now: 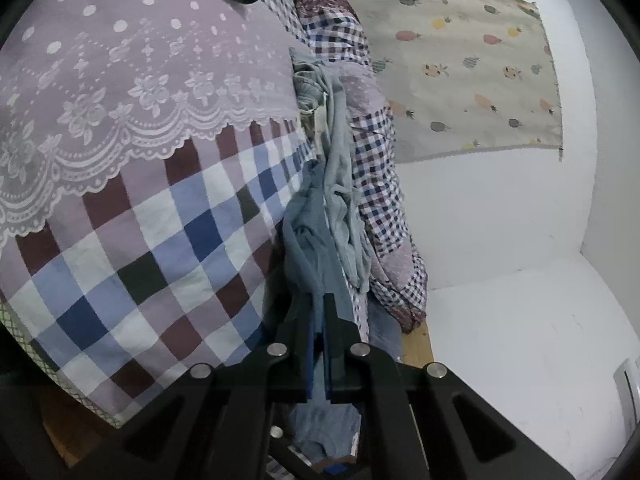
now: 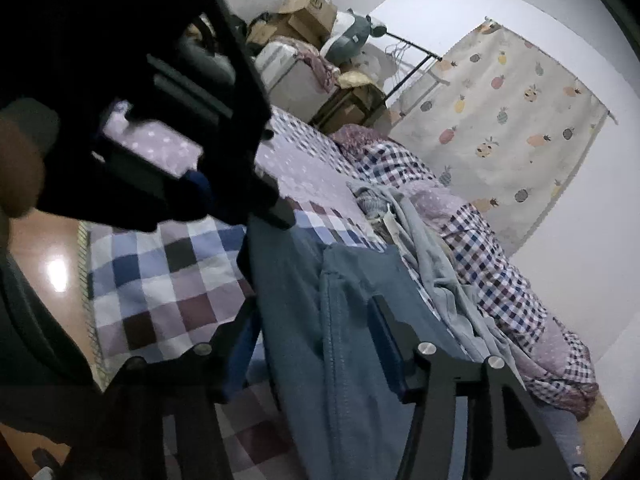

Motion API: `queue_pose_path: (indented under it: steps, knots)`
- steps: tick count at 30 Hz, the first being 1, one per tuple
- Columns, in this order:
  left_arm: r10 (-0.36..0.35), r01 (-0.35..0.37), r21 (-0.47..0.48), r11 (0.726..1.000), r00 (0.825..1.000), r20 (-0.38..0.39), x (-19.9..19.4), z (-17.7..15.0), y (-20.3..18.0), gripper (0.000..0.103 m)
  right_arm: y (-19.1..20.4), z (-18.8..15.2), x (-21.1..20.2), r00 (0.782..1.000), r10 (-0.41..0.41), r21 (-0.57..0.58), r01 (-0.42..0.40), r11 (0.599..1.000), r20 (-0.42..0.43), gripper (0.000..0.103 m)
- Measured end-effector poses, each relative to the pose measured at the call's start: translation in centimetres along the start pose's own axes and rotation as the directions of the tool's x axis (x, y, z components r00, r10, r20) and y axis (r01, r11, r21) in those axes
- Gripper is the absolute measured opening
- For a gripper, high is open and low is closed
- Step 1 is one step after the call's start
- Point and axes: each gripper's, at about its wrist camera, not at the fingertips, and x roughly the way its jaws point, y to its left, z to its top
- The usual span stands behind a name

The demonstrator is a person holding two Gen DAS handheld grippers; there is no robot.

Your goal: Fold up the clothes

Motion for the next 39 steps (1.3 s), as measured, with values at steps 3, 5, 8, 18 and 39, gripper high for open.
queue_pose_path:
  steps: [3, 5, 8, 18, 39]
  knots:
    - [-0.023, 0.023, 0.008, 1.0, 1.0, -0.011, -0.1, 0.2, -0.2, 0.001, 0.3, -0.1, 1.0, 0.999, -0.019, -0.012, 0.019, 1.0, -0.037, 0.06]
    - [-0.038, 0.038, 0.012, 0.999, 0.999, -0.019, -0.1, 0.2, -0.3, 0.001, 0.3, -0.1, 1.7, 0.998, -0.037, -0.018, 0.036, 0.999, -0.059, 0.06]
    - [-0.048, 0.049, 0.014, 0.999, 0.999, -0.025, 0.0, 0.4, -0.5, 0.001, 0.1, 0.0, 2.4, 0.997, -0.043, -0.018, 0.042, 0.999, -0.065, 0.06]
    - [-0.038, 0.038, 0.002, 0.999, 0.998, -0.055, 0.3, 0.6, -0.2, 0.001, -2.0, -0.2, 3.5, 0.996, 0.009, 0.051, -0.004, 0.999, -0.091, 0.005]
    - [0.149, -0.057, 0.245, 0.968, 0.916, -0.373, 14.8, 9.9, -6.0, 0.086, -11.0, 0.9, 0.3, 0.994, 0.099, 0.315, -0.108, 0.943, 0.047, 0.004]
